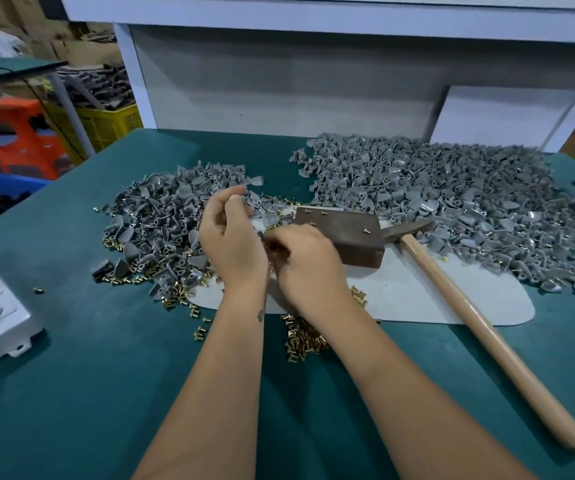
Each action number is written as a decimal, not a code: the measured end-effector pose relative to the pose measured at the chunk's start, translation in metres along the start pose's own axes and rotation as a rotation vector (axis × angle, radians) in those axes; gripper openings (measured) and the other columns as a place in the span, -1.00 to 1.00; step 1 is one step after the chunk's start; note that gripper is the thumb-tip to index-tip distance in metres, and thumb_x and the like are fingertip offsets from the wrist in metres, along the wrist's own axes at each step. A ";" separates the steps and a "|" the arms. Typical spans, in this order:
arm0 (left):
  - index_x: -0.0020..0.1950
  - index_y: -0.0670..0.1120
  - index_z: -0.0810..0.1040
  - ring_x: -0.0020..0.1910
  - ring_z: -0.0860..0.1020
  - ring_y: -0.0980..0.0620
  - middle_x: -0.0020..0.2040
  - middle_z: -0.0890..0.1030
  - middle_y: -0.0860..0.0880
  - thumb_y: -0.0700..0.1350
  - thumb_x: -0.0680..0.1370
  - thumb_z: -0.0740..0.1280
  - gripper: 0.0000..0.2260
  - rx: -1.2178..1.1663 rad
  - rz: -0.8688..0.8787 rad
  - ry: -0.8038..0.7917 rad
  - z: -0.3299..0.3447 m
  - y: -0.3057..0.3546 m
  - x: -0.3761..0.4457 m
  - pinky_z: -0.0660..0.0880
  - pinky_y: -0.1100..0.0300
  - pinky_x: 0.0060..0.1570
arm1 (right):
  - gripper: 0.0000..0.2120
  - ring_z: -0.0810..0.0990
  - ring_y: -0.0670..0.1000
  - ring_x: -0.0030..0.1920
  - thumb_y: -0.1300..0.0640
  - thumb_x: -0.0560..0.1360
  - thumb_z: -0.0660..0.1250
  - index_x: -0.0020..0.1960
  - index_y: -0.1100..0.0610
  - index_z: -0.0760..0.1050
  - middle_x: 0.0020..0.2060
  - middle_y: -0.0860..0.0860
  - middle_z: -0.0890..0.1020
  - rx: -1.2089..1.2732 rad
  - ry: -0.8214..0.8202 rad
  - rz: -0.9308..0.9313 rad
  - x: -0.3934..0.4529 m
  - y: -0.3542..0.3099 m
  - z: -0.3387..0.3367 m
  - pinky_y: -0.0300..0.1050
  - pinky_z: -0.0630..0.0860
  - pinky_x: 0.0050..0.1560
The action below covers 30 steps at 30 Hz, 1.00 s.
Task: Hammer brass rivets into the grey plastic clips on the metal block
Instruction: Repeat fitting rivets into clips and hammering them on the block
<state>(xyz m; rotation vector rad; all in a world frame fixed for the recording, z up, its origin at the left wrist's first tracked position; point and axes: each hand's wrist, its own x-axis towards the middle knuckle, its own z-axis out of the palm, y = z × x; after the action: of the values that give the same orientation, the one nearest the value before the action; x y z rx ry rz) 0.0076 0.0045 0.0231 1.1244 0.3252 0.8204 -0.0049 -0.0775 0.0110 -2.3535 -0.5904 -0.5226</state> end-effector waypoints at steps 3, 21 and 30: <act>-0.09 0.03 0.63 -0.22 0.54 0.27 -0.29 0.61 0.22 -0.22 0.56 0.26 -0.79 0.191 0.017 -0.072 0.004 -0.002 -0.006 0.50 0.36 -0.18 | -0.77 0.47 -0.16 -0.03 0.28 0.45 0.39 0.08 0.08 0.61 -0.13 -0.22 0.51 0.090 0.206 0.108 -0.003 0.013 -0.019 -0.27 0.40 0.01; 0.04 0.12 0.67 0.27 0.38 0.00 0.01 0.45 0.15 -0.26 0.51 0.33 -0.71 0.647 0.209 -0.509 0.015 -0.020 -0.024 0.34 -0.06 0.35 | -0.79 0.58 -0.06 -0.02 0.16 0.50 0.31 0.09 0.01 0.62 -0.06 -0.06 0.66 0.044 0.381 0.209 -0.006 0.044 -0.045 -0.07 0.54 0.03; -0.04 0.17 0.57 0.16 0.54 -0.06 -0.08 0.62 0.23 -0.23 0.57 0.22 -0.71 0.462 0.096 -0.199 0.007 -0.008 -0.010 0.48 -0.06 0.18 | -0.78 0.47 0.08 0.00 0.04 0.46 0.27 -0.01 0.15 0.56 -0.07 0.04 0.57 -0.351 -0.238 -0.212 -0.017 0.017 -0.023 -0.13 0.33 -0.19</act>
<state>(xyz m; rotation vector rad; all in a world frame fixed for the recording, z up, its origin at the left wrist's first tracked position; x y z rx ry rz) 0.0087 -0.0089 0.0175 1.6518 0.3037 0.7271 -0.0146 -0.1093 0.0108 -2.7259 -0.9297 -0.4724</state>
